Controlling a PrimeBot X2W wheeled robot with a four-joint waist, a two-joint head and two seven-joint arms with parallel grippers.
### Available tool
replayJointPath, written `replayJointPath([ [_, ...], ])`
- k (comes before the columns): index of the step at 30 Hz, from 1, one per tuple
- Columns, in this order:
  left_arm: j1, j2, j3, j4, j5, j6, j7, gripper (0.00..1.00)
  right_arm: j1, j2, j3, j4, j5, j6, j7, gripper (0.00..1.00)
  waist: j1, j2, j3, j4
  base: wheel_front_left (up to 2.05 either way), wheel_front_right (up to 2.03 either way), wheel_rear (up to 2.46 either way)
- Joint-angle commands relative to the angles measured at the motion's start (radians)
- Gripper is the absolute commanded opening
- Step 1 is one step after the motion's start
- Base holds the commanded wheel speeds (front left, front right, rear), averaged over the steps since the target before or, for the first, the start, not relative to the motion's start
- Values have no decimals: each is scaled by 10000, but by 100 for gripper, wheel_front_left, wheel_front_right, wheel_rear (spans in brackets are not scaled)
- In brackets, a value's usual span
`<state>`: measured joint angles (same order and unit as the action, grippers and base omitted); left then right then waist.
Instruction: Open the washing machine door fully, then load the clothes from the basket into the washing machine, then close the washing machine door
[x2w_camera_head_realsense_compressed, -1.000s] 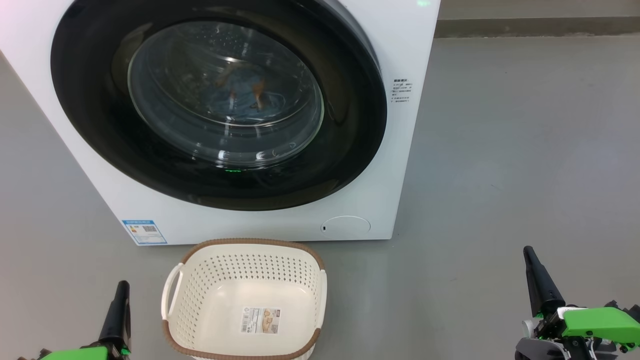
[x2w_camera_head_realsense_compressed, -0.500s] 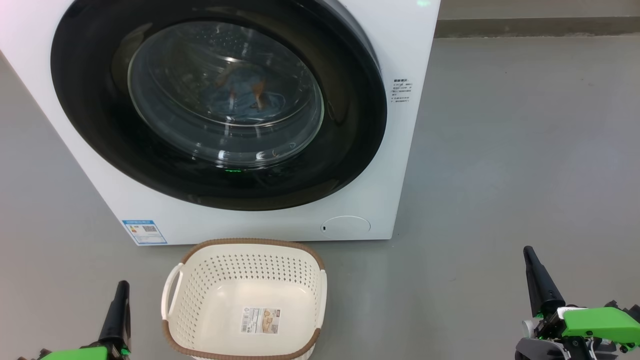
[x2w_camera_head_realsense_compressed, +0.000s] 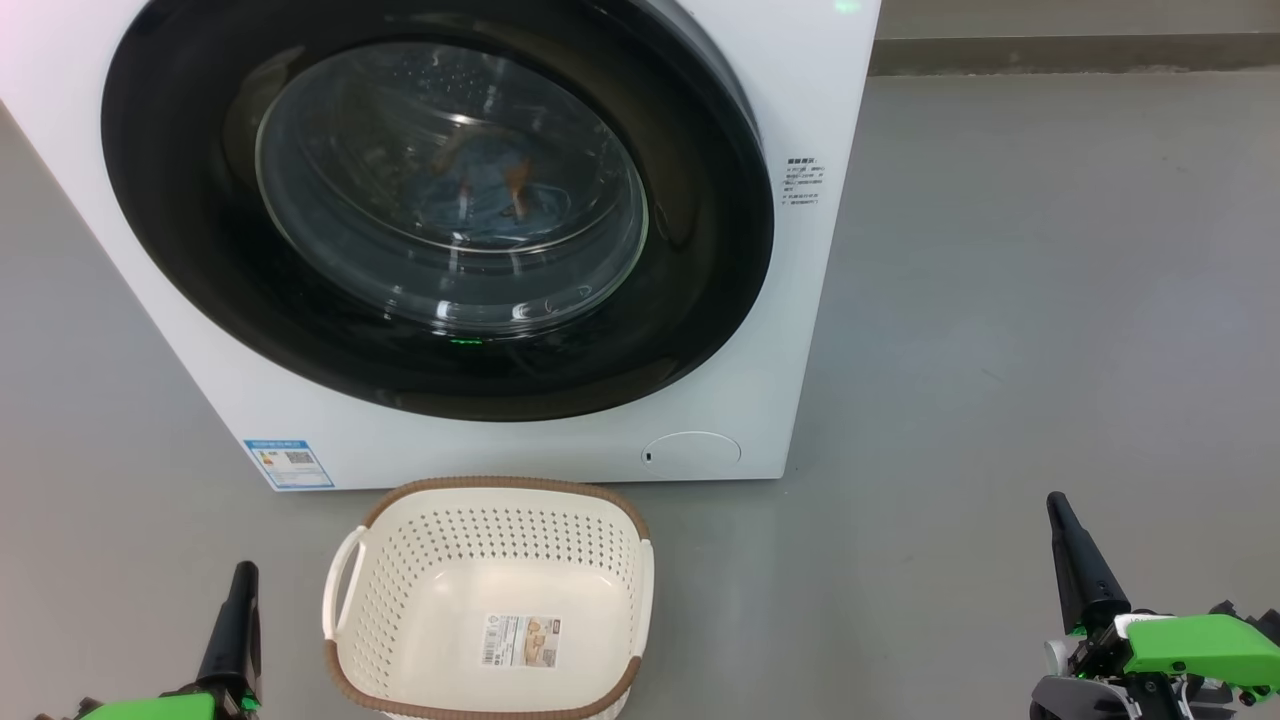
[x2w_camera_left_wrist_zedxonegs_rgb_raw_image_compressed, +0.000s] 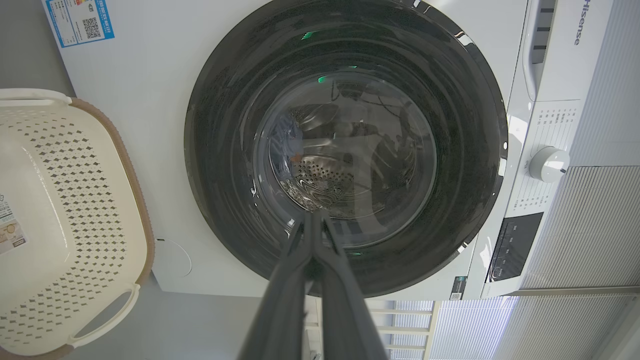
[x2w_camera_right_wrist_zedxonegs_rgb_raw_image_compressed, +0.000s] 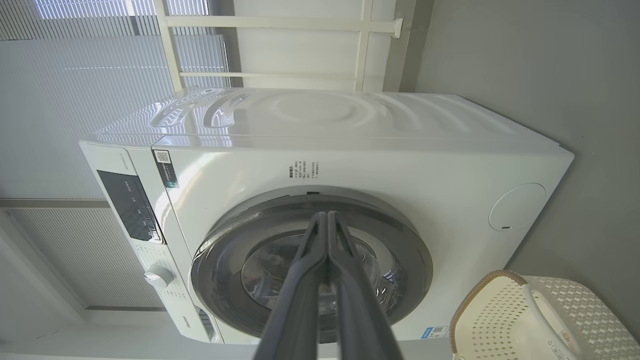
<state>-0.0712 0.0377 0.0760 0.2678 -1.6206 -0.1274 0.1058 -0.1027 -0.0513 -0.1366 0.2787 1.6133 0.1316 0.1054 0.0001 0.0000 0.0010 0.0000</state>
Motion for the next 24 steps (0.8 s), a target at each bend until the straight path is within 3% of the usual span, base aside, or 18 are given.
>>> replayJointPath([
  [1,-421,157,350,-182,96,-33,50,0,-106,-7,237,-294,-39,-9,69,0,-1,0,0,0,0,0,0],
  [24,-421,151,359,-182,104,-33,57,0,-106,-3,231,-294,-44,-9,73,0,-1,0,0,0,0,0,0],
])
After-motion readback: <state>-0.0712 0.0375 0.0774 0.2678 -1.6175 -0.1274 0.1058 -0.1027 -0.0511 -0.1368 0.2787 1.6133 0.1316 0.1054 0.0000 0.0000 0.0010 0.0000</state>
